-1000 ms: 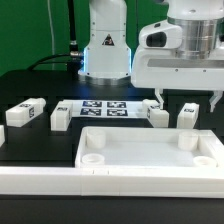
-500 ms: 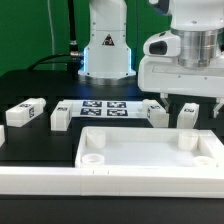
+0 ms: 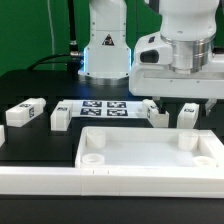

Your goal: Assemble desk

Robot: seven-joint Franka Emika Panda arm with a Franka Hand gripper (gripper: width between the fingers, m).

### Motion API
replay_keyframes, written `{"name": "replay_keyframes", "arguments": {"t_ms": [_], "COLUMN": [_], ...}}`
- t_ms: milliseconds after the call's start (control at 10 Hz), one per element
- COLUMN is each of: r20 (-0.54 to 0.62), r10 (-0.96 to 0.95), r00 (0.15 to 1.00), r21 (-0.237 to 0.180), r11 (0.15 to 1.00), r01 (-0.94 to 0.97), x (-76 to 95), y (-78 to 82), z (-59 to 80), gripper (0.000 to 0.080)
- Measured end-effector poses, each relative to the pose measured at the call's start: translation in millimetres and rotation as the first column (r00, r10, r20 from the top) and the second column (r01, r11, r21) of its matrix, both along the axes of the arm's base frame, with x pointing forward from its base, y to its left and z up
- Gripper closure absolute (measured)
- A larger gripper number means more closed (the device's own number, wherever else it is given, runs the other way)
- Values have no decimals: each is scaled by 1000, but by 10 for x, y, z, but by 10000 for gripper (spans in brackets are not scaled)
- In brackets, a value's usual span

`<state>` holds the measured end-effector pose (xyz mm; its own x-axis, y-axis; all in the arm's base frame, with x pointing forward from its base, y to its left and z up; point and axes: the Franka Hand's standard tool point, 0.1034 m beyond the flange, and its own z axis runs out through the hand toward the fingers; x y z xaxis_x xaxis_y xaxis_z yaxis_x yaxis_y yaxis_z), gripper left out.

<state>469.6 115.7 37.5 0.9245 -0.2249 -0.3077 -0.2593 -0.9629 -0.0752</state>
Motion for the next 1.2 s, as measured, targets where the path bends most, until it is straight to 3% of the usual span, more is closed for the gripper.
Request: {"name": "replay_keyframes", "arguments": {"t_ms": [400,800,1000,1200], "r20": [-223,-451,-530,-532], "r10": [30,78,96,103], "r00": [974,889,842,840], "r21": [48,94,114,114], "r11": [999,995,993,992], "r01": [-20,-39,-41,-50], "x": [-30,-61,-95,-103], "y": [-43,69,45,137], "z": [-7,-55,-82,-179], "gripper": [151,151,151,151]}}
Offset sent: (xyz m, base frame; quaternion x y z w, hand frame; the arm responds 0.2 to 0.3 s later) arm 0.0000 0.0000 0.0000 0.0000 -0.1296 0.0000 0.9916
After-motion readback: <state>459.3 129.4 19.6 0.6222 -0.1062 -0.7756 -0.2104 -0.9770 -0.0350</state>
